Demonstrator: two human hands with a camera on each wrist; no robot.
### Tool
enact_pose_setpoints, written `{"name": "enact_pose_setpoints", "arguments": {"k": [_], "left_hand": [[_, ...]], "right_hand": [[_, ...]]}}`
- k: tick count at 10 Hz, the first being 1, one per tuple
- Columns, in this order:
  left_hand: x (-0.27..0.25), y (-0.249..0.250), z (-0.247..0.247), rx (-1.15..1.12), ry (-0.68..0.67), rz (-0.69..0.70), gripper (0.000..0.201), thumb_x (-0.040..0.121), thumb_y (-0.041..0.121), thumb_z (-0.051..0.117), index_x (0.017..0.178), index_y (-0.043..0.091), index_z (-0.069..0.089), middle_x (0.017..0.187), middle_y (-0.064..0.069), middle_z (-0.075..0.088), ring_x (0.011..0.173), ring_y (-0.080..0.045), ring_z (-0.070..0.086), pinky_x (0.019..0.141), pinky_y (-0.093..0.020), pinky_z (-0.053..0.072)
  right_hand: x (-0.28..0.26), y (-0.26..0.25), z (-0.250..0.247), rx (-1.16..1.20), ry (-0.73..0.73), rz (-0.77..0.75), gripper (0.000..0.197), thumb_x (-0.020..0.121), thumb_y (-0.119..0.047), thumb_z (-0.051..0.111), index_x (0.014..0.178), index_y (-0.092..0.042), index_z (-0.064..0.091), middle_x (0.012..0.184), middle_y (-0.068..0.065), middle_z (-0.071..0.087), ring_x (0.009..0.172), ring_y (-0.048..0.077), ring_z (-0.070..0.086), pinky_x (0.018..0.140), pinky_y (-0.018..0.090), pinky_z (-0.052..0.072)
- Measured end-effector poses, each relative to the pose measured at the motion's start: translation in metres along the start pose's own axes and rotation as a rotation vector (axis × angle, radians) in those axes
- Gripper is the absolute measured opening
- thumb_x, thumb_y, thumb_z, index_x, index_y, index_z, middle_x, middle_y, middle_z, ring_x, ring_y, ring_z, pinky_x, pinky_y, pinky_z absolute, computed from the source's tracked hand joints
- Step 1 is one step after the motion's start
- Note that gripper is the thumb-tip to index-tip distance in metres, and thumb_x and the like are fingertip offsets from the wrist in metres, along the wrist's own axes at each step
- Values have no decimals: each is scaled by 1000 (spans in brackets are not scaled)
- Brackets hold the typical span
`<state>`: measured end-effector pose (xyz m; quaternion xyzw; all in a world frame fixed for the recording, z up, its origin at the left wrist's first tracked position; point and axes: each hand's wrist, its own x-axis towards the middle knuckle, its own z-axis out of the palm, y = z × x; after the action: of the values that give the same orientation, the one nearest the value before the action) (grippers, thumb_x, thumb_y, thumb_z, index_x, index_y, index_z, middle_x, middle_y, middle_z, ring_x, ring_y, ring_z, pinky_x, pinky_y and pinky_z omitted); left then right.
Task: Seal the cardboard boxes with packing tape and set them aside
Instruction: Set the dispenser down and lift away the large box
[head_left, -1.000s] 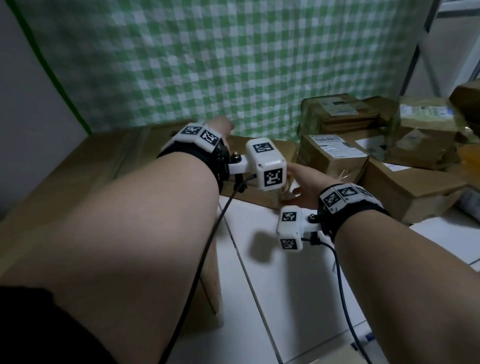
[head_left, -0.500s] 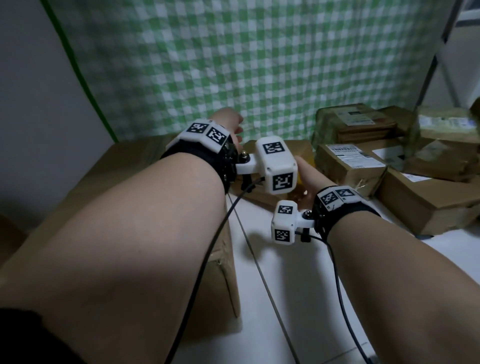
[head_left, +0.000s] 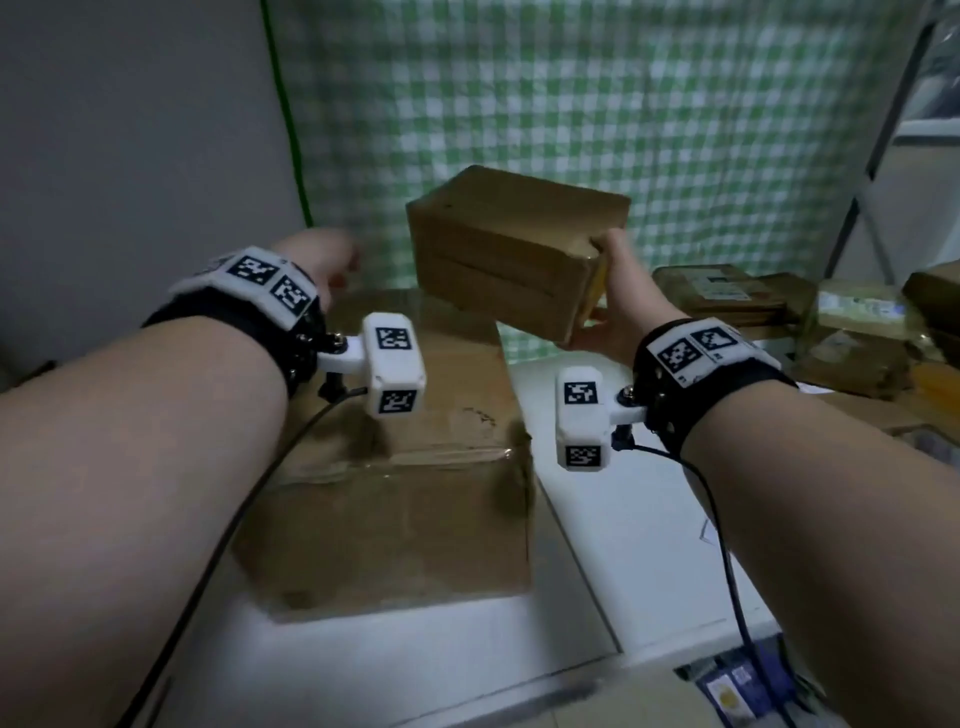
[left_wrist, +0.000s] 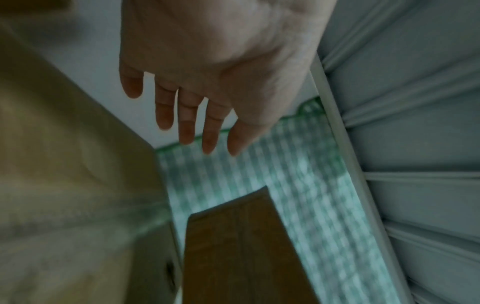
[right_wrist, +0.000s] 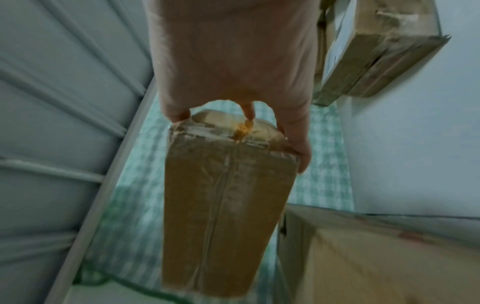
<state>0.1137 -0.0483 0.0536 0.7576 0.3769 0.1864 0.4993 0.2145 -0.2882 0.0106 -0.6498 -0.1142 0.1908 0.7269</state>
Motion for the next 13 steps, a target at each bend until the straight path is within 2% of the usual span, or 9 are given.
{"name": "enact_pose_setpoints", "arguments": {"k": [2, 3, 4, 5, 7, 8, 9, 10, 13], "left_hand": [[-37, -58, -75, 212, -97, -252, 53, 92, 31, 57, 137, 10, 39, 138, -17, 43, 123, -32, 42, 106, -48, 35], [-52, -76, -91, 279, -342, -450, 58, 83, 36, 65, 125, 2, 42, 84, -22, 68, 91, -32, 54, 83, -46, 45], [-59, -95, -87, 308, -487, -412, 64, 62, 21, 84, 117, 11, 52, 90, -19, 71, 81, -25, 51, 87, -42, 44], [-61, -104, -69, 237, -421, -258, 79, 83, 7, 68, 147, 28, 28, 151, -11, 31, 83, -19, 52, 78, -36, 49], [-73, -88, -2, 60, -542, -145, 90, 78, 8, 71, 149, 29, 21, 151, -8, 32, 100, -23, 61, 104, -45, 41], [-76, -83, 26, -80, -604, -125, 85, 76, 1, 69, 147, 26, 29, 131, -11, 56, 96, -27, 67, 90, -43, 53], [-79, -83, 34, -130, -523, -69, 55, 93, 2, 53, 143, 17, 36, 103, -2, 62, 85, -20, 64, 73, -36, 56], [-71, -97, 8, -61, -383, -25, 53, 95, 13, 55, 144, 18, 36, 133, -3, 52, 106, -24, 57, 78, -39, 54], [-32, -196, -151, 424, 224, -72, 36, 94, 14, 50, 126, -3, 55, 129, -21, 56, 118, -36, 53, 97, -41, 46]], "right_hand": [[-15, 0, 46, -243, -116, 134, 78, 90, -65, 42, 152, -24, 18, 159, 9, 14, 142, 39, 19, 103, 57, 37], [-26, 3, 56, -382, -246, 237, 92, 79, -79, 41, 153, -31, 13, 159, 12, 6, 140, 46, 19, 99, 60, 37], [-37, 3, 56, -454, -293, 253, 95, 73, -82, 43, 151, -36, 15, 158, 12, 11, 137, 46, 27, 84, 58, 47], [-39, 3, 47, -630, -158, 201, 85, 87, -69, 41, 152, -19, 18, 155, 16, 21, 136, 42, 31, 101, 58, 38], [-53, 4, 21, -1000, 172, 64, 50, 101, -41, 34, 126, 0, 52, 126, 19, 53, 114, 33, 51, 92, 37, 41], [-58, 5, 13, -1022, 285, 92, 34, 100, -29, 39, 96, -2, 58, 96, 15, 54, 89, 26, 52, 75, 33, 39], [-60, 6, 12, -1069, 404, 84, 38, 98, -19, 38, 63, -6, 45, 74, 10, 49, 76, 24, 48, 67, 30, 36], [-66, 9, 27, -980, 472, 45, 36, 93, -21, 44, 59, -8, 43, 60, 6, 43, 54, 22, 41, 51, 30, 32], [-77, 51, 165, -756, 133, -172, 18, 86, -20, 56, 79, -3, 58, 78, 5, 58, 74, 21, 55, 64, 29, 46]]}}
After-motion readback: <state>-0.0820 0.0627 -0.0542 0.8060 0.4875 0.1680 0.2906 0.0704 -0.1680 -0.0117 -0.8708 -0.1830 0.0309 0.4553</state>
